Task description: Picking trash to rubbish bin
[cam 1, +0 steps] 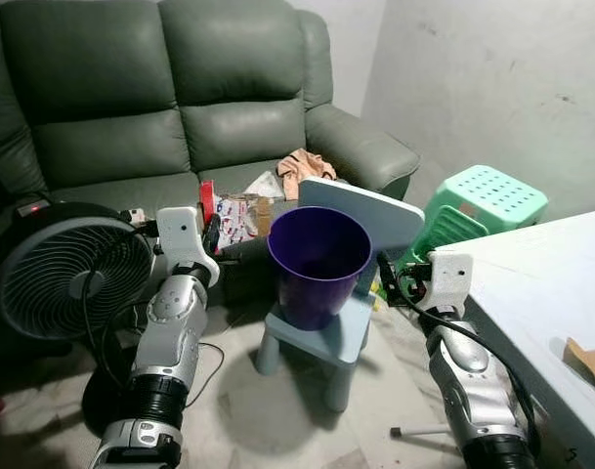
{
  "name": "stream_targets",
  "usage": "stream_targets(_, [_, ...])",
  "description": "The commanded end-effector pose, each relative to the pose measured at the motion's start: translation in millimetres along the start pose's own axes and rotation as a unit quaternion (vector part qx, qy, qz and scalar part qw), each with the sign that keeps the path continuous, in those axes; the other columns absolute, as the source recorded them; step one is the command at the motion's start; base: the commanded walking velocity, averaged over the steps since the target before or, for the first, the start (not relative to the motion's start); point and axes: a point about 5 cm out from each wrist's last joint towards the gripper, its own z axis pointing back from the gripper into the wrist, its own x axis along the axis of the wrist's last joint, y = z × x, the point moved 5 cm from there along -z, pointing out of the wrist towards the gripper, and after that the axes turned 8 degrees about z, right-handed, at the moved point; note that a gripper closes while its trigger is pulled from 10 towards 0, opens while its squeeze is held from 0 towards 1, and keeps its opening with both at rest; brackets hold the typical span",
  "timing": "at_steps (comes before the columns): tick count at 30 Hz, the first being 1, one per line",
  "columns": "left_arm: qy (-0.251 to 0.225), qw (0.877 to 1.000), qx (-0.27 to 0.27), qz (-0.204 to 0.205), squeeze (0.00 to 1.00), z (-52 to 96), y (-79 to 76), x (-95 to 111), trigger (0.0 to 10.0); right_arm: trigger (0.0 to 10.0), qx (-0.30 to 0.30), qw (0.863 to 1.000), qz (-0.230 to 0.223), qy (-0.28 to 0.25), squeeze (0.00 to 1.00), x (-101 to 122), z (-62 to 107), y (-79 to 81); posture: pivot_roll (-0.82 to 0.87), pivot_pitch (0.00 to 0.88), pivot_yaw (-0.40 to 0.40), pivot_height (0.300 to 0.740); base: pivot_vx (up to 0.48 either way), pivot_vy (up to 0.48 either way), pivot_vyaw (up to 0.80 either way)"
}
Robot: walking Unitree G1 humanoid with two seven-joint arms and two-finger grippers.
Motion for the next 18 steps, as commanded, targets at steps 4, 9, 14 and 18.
stream_targets(4, [-0.001,1.000,-0.008,-0.004,0.00,-0.9,-4.4,2.4,10.0,10.0,0.000,1.000,-0.001,-0.006,0.00,4.6,0.3,-3.1,0.02,0.000,-0.075,0.740,0.322,0.000,0.00])
stream_targets(9, [-0.001,1.000,-0.006,-0.003,0.00,-0.9,-4.0,2.2,10.0,10.0,0.004,1.000,0.000,-0.006,0.00,4.9,0.2,-1.7,0.02,0.000,-0.076,0.740,0.322,0.000,0.00])
stream_targets(14, [-0.001,1.000,-0.006,-0.003,0.00,-1.0,-3.5,2.7,10.0,10.0,0.009,1.000,0.001,-0.005,0.00,4.9,-0.3,1.1,0.02,0.000,-0.076,0.740,0.316,0.000,0.00])
stream_targets(18, [-0.002,1.000,-0.005,-0.003,0.00,-0.7,-3.1,3.0,10.0,10.0,0.012,1.000,0.002,-0.006,0.00,5.0,0.2,1.9,0.02,0.000,-0.076,0.740,0.319,0.000,0.00])
